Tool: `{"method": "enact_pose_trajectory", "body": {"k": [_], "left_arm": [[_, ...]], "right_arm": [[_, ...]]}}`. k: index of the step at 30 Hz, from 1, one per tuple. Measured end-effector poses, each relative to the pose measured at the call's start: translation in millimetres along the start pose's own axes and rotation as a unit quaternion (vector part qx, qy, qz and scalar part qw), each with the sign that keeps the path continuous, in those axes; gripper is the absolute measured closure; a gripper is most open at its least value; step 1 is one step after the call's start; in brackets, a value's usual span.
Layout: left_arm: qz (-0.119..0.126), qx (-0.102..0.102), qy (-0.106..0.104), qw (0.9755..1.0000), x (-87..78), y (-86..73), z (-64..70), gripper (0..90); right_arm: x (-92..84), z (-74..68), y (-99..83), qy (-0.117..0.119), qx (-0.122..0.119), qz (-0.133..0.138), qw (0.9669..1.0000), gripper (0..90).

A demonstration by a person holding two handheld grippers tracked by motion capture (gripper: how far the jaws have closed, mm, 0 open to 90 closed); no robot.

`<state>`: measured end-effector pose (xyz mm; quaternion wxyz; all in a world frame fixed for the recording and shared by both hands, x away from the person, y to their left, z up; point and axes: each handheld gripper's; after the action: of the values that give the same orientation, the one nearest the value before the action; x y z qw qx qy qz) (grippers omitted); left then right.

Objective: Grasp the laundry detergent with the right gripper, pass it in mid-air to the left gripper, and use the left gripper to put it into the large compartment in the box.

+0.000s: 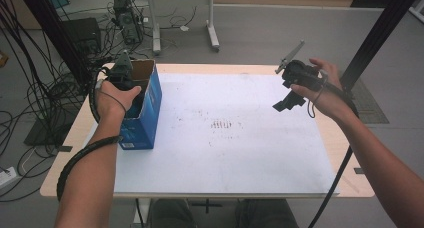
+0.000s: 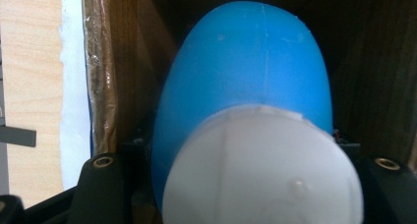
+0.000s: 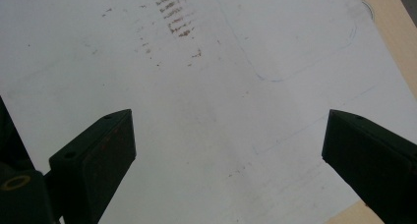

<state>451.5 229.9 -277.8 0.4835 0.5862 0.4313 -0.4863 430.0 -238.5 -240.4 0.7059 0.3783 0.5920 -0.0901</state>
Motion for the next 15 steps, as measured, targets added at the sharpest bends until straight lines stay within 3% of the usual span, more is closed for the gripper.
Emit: {"method": "enact_pose_trajectory", "body": {"k": [15], "left_arm": [[0.002, 0.001, 0.001, 1.0, -0.1, -0.7, 0.5, 35.9]], "right_arm": [[-1.3, 0.3, -2.9, 0.0, 0.002, 0.001, 1.0, 6.1]]}}
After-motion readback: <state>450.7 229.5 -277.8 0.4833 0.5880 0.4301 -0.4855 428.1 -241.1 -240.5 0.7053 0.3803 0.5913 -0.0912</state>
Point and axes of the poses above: each handheld gripper's, and its own axes: x roughly forward along the jaws, y roughly out of its top, z roughly to its right, and after that the axes turned 13 degrees about x, right-handed
